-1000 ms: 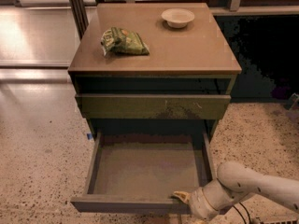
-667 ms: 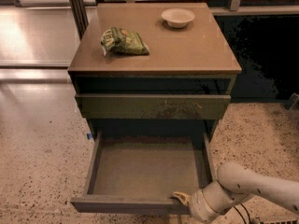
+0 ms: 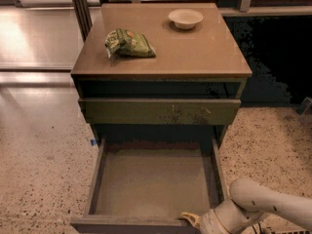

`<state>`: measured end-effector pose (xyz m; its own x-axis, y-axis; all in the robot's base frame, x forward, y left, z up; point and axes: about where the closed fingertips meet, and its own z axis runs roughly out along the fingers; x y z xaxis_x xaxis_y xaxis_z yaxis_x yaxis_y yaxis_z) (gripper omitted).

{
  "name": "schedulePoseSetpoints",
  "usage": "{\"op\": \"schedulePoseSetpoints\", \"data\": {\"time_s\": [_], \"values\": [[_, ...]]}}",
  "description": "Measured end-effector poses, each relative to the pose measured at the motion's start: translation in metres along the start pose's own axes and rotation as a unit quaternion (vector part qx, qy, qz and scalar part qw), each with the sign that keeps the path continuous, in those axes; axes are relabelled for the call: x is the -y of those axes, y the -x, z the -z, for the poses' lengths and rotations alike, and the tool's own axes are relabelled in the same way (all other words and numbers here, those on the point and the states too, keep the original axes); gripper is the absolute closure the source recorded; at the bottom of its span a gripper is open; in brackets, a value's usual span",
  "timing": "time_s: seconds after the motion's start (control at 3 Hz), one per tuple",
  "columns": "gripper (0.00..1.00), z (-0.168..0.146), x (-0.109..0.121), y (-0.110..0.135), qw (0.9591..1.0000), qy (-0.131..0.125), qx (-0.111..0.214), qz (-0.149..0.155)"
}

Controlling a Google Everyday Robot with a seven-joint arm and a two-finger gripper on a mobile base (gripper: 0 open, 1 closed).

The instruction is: Open middle drawer

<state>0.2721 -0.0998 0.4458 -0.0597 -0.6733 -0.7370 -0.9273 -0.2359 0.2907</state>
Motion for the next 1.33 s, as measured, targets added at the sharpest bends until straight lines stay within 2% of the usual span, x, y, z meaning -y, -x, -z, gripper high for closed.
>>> {"op": "schedulePoseSetpoints", "data": {"time_s": [0.33, 0.67, 1.33], "values": [[0.00, -0.0001, 0.0000, 0.0000, 1.0000, 0.000, 0.000, 0.000], [0.00, -0.0046, -0.0032, 0.0017, 0.9998, 0.015, 0.005, 0.006], [0.00, -0.0024, -0.0089, 0.0041, 0.9997, 0.021, 0.010, 0.002]]}}
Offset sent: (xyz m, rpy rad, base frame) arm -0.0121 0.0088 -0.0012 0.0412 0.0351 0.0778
